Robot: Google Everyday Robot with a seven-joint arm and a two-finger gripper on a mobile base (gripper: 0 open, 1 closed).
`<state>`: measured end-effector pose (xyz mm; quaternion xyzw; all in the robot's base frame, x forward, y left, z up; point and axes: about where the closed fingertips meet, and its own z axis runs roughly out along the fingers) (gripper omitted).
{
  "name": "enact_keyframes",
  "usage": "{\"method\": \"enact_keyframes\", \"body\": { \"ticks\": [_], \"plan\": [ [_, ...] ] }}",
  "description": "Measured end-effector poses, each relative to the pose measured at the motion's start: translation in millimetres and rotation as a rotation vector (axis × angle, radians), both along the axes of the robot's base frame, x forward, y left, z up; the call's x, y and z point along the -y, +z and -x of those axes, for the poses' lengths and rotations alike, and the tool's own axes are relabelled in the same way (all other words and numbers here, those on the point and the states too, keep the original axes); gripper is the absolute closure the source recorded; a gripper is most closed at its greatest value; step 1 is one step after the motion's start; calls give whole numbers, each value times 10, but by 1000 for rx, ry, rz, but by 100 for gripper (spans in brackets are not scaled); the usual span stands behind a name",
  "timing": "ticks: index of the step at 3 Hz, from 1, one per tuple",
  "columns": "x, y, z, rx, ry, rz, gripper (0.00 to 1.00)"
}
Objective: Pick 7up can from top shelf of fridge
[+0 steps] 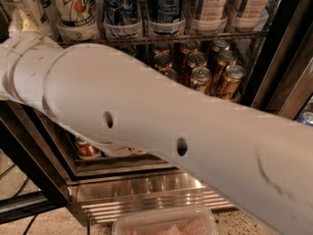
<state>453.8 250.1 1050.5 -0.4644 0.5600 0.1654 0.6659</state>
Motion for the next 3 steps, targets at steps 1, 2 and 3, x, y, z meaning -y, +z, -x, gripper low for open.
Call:
{"method": "enact_keyframes", "body": {
  "ticks": [1, 2, 3],
  "plan": [
    [96, 24, -118, -7, -116, -76, 20],
    [197, -38, -124, -4, -228, -137, 30],
    [349, -190, -67, 21, -335, -183, 31]
  ]
}}
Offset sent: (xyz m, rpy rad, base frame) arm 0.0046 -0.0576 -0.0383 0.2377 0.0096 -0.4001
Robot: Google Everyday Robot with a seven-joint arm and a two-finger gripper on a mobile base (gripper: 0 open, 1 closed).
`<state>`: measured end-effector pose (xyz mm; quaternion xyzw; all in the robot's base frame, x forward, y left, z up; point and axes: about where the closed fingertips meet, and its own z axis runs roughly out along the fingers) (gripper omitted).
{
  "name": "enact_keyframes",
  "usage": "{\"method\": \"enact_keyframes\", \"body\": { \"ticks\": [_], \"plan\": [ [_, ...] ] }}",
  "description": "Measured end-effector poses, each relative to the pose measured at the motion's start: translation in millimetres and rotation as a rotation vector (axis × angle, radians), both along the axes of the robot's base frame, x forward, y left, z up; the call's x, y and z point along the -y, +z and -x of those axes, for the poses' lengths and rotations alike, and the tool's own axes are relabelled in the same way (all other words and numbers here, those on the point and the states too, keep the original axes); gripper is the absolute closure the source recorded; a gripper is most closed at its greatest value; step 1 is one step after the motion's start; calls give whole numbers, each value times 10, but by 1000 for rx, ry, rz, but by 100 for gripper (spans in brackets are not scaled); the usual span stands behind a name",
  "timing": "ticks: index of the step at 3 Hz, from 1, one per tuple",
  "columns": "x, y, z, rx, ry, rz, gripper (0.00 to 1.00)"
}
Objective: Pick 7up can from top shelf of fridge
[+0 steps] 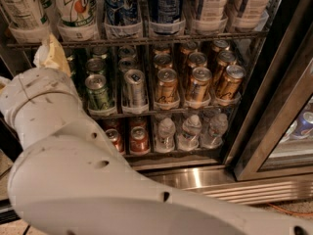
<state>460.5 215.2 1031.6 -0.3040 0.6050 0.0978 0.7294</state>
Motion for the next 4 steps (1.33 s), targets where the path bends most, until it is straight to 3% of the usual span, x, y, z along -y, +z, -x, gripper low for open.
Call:
{"method": "enact_keyframes", "body": {
  "ticks": [1, 2, 4],
  "plan": [
    [-25, 14, 29, 7, 0, 3, 32],
    [-91, 18, 94, -3, 12, -2, 24],
    [-115, 115, -38, 46, -15, -36, 26]
  ]
}}
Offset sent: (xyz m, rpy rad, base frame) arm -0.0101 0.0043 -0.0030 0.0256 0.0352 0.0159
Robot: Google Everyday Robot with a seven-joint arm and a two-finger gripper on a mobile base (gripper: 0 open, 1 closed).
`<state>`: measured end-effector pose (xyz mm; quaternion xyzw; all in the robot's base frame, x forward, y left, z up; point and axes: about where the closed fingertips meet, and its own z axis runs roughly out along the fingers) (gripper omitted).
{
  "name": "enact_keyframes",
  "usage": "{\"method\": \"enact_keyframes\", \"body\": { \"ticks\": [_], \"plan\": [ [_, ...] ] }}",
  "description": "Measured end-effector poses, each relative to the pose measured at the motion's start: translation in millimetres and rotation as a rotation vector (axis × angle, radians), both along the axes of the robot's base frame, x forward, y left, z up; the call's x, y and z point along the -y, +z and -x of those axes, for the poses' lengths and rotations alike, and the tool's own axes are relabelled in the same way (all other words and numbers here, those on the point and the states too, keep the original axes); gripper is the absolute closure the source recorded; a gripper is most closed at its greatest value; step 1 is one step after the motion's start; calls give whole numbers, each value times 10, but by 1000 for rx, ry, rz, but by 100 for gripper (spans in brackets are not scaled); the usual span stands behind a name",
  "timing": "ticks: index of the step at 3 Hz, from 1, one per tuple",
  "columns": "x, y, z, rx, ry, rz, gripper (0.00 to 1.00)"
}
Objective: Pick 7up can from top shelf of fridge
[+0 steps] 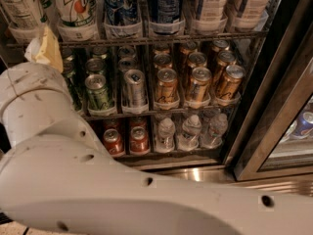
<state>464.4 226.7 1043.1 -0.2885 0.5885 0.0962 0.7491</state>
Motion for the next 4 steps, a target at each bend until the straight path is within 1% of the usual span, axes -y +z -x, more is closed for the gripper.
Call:
{"method": "enact_keyframes", "body": {
  "ticks": [1, 2, 3, 4],
  "plan": [
    [-24, 24, -131, 20, -19, -11, 29],
    [-76, 14, -252, 30, -37, -19, 32],
    [-164, -5, -349, 30, -44, -29, 38],
    [-225, -1, -424, 37, -59, -39, 39]
  ]
}}
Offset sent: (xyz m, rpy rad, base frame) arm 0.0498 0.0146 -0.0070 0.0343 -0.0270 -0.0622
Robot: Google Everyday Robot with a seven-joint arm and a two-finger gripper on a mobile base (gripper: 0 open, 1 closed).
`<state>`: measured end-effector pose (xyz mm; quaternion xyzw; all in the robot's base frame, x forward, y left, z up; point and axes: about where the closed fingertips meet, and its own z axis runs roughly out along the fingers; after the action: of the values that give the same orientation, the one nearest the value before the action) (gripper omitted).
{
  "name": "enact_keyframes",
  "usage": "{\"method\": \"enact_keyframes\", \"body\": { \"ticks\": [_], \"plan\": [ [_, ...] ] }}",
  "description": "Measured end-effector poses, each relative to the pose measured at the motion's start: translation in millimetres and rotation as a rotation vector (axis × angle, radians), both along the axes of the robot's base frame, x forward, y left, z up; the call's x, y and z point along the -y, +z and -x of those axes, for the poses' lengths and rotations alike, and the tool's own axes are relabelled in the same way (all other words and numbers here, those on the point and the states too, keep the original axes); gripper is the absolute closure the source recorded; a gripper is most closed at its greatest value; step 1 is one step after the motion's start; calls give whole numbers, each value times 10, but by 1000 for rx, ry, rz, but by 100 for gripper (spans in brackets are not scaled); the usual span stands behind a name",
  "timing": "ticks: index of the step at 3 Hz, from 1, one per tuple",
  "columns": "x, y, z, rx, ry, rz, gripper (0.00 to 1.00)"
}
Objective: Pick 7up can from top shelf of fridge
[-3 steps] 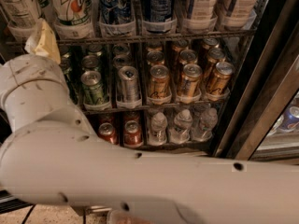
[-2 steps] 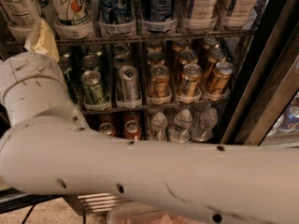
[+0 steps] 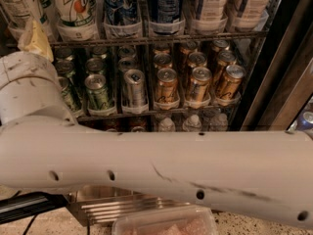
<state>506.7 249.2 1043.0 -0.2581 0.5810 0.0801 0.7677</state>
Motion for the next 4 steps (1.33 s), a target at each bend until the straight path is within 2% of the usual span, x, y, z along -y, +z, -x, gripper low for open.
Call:
{"method": "enact_keyframes", "body": {
  "ticks": [4],
  "plan": [
    [131, 296, -217, 69, -113, -46, 44]
  ]
}}
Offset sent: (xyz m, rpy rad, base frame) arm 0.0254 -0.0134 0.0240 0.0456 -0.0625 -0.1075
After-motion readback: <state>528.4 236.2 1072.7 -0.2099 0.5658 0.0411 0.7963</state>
